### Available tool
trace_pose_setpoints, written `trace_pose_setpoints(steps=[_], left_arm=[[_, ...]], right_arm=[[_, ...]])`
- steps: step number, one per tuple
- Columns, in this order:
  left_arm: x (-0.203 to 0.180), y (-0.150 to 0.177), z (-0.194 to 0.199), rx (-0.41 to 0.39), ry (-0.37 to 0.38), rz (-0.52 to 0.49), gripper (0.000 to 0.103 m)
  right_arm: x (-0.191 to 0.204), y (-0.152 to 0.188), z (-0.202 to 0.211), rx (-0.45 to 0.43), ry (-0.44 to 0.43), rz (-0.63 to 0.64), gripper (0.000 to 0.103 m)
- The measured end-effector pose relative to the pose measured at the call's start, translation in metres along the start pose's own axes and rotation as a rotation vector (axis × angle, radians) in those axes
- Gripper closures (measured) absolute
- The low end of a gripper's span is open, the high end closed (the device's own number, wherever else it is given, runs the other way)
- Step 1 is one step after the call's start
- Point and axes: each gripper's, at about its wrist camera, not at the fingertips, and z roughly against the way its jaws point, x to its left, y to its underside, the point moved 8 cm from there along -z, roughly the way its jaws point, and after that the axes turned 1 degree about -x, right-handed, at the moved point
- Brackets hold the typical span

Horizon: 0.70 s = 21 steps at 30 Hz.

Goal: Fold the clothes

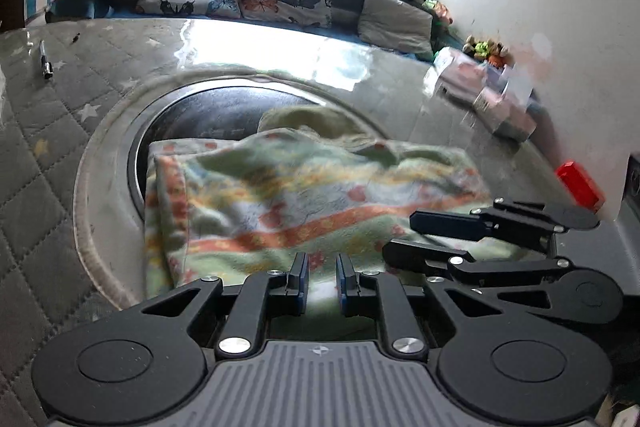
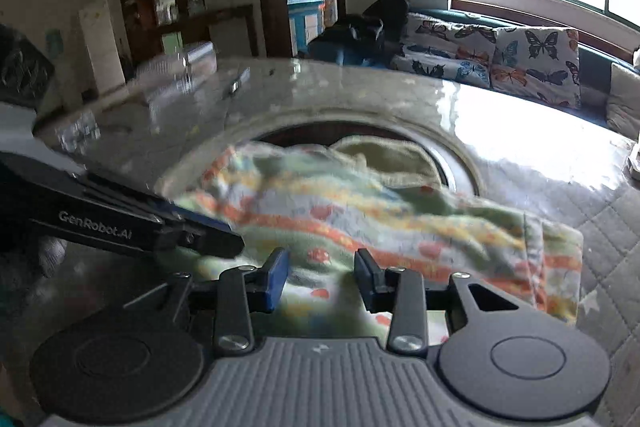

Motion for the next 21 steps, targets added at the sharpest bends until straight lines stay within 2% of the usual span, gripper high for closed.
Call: trace_pose_setpoints(steps=[9,17,21], left_arm=[[-0.004,0.000,0.010,-0.035,-0.013,-0.024,0.086],[-0.001,0.002,0.015,-0.045,-0.027,-0.021,0.085],[0.004,0.006,0.017,-0.045,-0.039,-0.013,0.084]], right_arm=[[0.005,0.001,0.016,-0.009,0.006,0.036,0.066],[-0.011,0.006,0.031,-0.002,0.046,0.021,0.069],[-0.029,0.021,0.032,0.027,0.079,-0.012,0.072]])
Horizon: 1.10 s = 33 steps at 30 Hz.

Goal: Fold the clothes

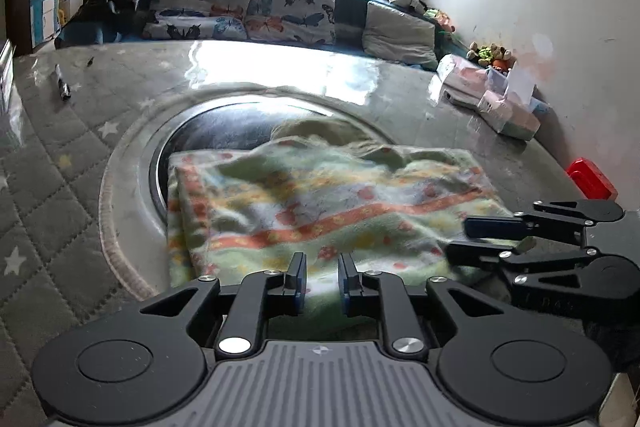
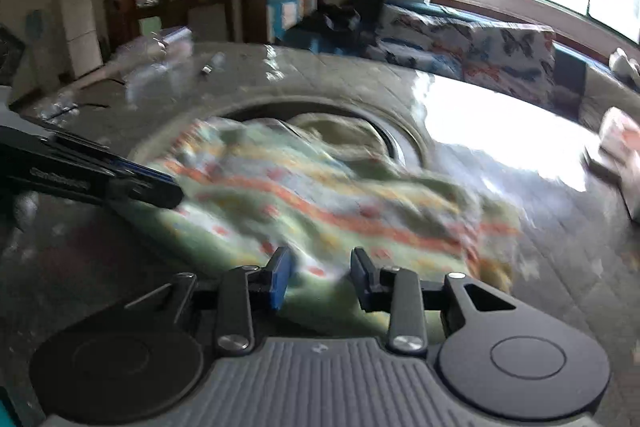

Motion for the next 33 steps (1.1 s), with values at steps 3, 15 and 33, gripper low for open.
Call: trace_pose_setpoints(steps=[3,15,33], left_arm=[[0.005,0.002,0.001,-0.001,-0.010,0.016,0.082],[0.020,-0.008,0.001,0.000,-0.040,0.046,0.077],[0.053,-0.049,-0.047,0.024,-0.129,0.042,0.078]], right_arm=[[-0.007,0.001,0.008,-0.015,0.005,-0.025,0.072],[-0.044,-0.005,0.014,-0.018,0.052,-0.109,0.071],[-0.084,-0.028,-0.030,-0.012,0.107,-0.156,0.072]])
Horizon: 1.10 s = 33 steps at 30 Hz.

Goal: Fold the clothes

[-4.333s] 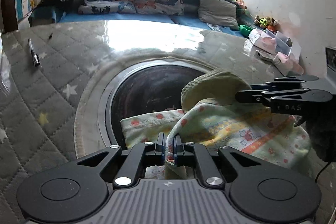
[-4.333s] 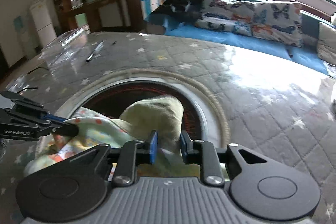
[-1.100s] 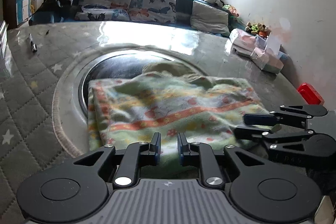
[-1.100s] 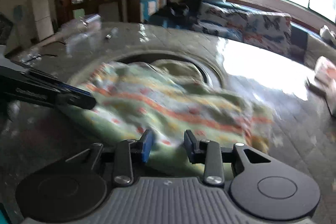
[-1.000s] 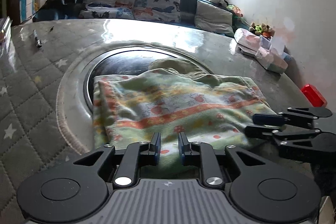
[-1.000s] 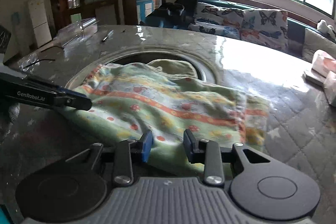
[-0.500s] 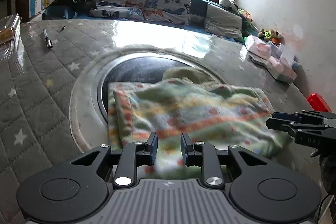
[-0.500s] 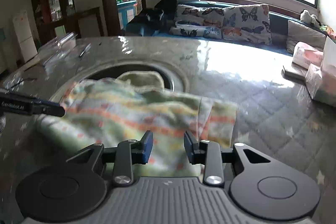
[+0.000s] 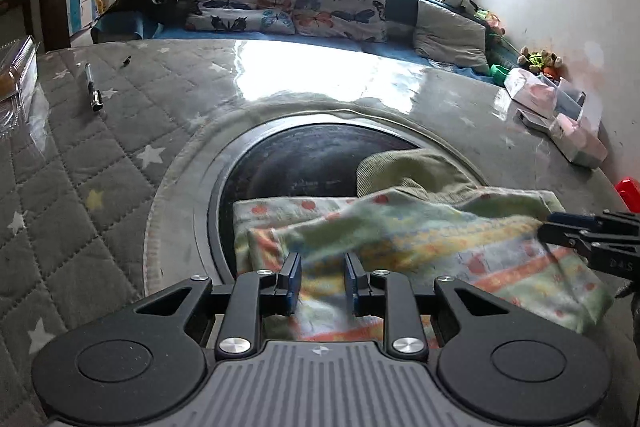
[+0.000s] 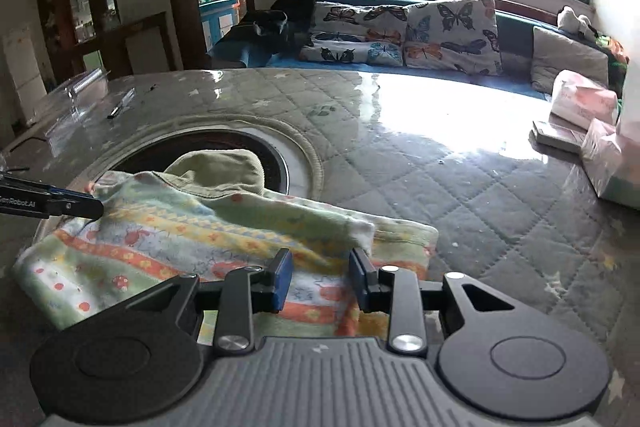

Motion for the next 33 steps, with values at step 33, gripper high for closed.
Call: trace_pose_setpoints(steps=[33], left_arm=[[-0.049,0.003,0.022,-0.030,0.116,-0.075,0.077]], right_arm=[[0.048,0.007,0.027,0.011,-0.103,0.084,0.064]])
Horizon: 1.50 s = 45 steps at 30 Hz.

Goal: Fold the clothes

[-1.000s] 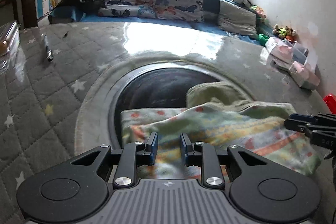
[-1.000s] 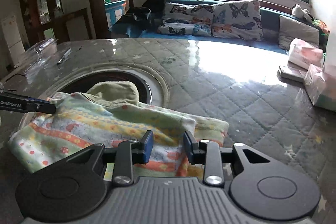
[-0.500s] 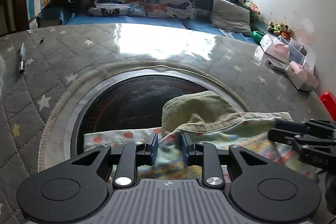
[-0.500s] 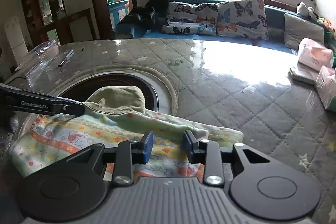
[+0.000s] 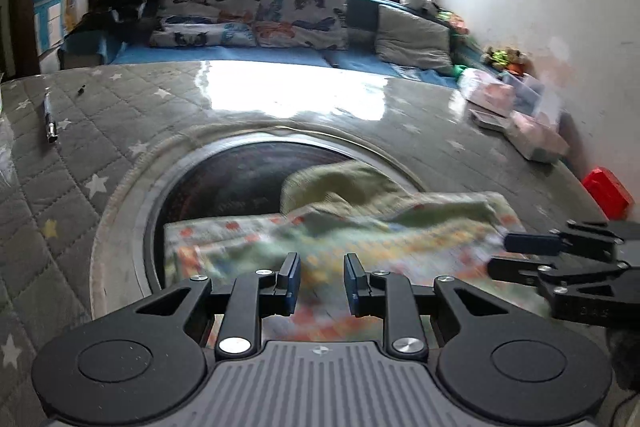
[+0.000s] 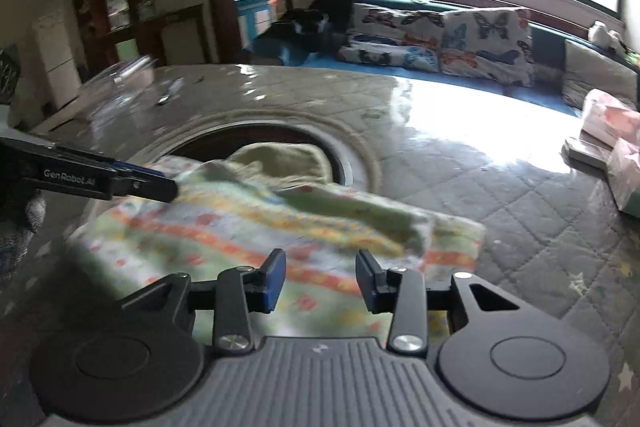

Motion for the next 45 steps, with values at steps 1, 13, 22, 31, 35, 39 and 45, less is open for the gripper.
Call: trace_pose_setpoints(steps=[1,13,22,31,35,39,45], left_arm=[[-0.004,0.004,0.005,-0.001,0.009,-0.006,0.077],[-0.006,0.047,0.030,0.018,0.018,0.024,0.077],[0.014,0.049,0.044,-0.007,-0.015,0.074,0.077],[0.038,0.051,0.054,-0.020,-0.053,0.108,0.077],[0.057,0.052,0.059,-0.012,-0.085,0.164,0.077],[0.073,0.049,0.067,-0.030,-0.099,0.216,0.077],[0.087,0.045,0.078,-0.054,-0.108,0.259,0.075]], right_arm=[[0.006,0.002,0.003,0.001,-0.011,0.010,0.064],[0.003,0.038,0.024,0.035,0.008,-0.020,0.062],[0.022,0.018,0.033,0.002,-0.024,0.060,0.062],[0.077,0.001,0.020,0.015,-0.134,0.209,0.061],[0.108,-0.003,0.013,0.028,-0.193,0.288,0.061],[0.140,-0.002,0.004,0.044,-0.257,0.356,0.061],[0.165,0.008,-0.014,0.079,-0.309,0.362,0.062]])
